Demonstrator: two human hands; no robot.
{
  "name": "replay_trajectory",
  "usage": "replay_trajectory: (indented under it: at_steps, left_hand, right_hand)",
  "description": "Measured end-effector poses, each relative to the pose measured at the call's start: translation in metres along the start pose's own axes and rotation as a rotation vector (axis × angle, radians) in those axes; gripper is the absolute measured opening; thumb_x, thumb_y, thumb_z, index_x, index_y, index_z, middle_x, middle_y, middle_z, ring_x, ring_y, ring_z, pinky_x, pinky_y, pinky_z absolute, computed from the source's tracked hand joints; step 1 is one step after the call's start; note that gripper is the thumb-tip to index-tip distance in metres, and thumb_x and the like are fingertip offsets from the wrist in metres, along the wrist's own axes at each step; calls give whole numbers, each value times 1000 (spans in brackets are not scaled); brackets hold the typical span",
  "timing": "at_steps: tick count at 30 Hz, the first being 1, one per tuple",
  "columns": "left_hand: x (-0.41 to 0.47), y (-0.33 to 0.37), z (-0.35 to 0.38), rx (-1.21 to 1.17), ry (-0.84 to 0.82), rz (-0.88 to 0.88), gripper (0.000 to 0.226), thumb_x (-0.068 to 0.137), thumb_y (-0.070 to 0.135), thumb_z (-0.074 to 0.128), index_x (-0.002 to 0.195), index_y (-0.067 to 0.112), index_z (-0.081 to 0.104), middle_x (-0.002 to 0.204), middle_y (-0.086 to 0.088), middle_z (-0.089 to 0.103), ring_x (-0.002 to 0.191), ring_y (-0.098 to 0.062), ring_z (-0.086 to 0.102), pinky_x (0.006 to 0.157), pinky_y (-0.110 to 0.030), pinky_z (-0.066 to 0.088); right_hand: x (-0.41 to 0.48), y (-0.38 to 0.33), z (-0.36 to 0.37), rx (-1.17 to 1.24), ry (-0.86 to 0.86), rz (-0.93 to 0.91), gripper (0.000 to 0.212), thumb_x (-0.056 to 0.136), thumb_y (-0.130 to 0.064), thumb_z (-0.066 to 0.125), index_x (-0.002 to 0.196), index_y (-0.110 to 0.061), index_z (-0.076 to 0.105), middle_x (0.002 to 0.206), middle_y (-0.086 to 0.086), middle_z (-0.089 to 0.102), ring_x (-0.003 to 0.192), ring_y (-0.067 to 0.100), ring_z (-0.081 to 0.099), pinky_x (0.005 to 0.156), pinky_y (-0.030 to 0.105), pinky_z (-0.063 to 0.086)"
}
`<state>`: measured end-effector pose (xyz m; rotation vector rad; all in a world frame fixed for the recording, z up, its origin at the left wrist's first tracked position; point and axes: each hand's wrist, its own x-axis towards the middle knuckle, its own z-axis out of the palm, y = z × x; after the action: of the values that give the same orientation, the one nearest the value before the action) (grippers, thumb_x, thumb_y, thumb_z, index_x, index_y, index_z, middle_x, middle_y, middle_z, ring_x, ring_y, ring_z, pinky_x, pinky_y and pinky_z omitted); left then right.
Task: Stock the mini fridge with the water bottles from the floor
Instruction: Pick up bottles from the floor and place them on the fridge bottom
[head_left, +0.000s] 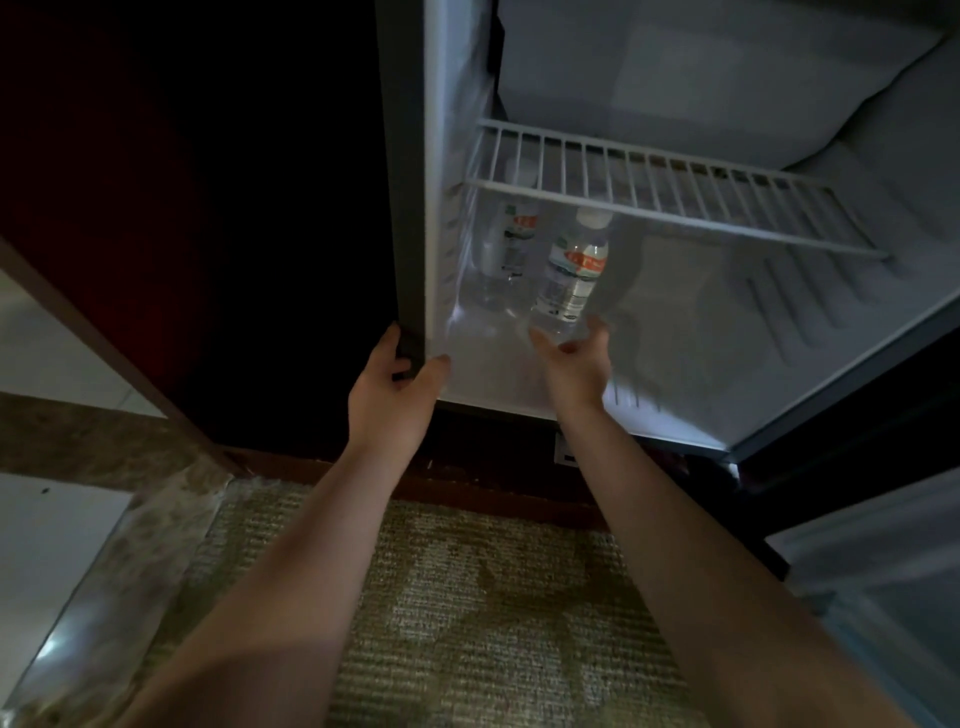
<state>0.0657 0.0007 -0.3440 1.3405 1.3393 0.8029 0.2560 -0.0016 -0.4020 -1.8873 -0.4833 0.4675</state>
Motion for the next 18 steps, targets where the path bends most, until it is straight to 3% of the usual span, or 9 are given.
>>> replay_trajectory:
  at_steps: [2,4,12,18]
  left_hand:
    - [0,0,0,-1,2,1,68,89,37,57,148,30,25,128,0,55,99,-8,49,63,-11,32]
    - [1,0,-1,0,0,-3,68,89,37,58,148,30,26,128,0,55,102,-10,49,63,-13,33]
    - [9,-4,-5,30,23,13,62,87,38,61,144,28,38,120,0,61,100,-9,53,63,-10,35]
    - [9,-1,-1,22,75,7,58,88,33,61,142,21,43,99,9,60,78,3,52,55,-5,36]
  right_hand:
    - [4,-10,6,-37,-1,4,68,79,-39,73,136,-18,43,113,6,66,105,24,62,77,26,45]
    - [10,-17,7,-42,25,24,59,81,-42,70,132,-19,50,119,5,64,110,25,60,75,24,41]
    - [37,-20,10,-206,-5,-5,54,89,-46,60,135,-23,46,121,8,63,111,30,59,74,25,39]
    - [49,-35,16,-232,-118,-42,47,90,-46,56,129,-22,49,118,8,64,104,32,61,79,32,48]
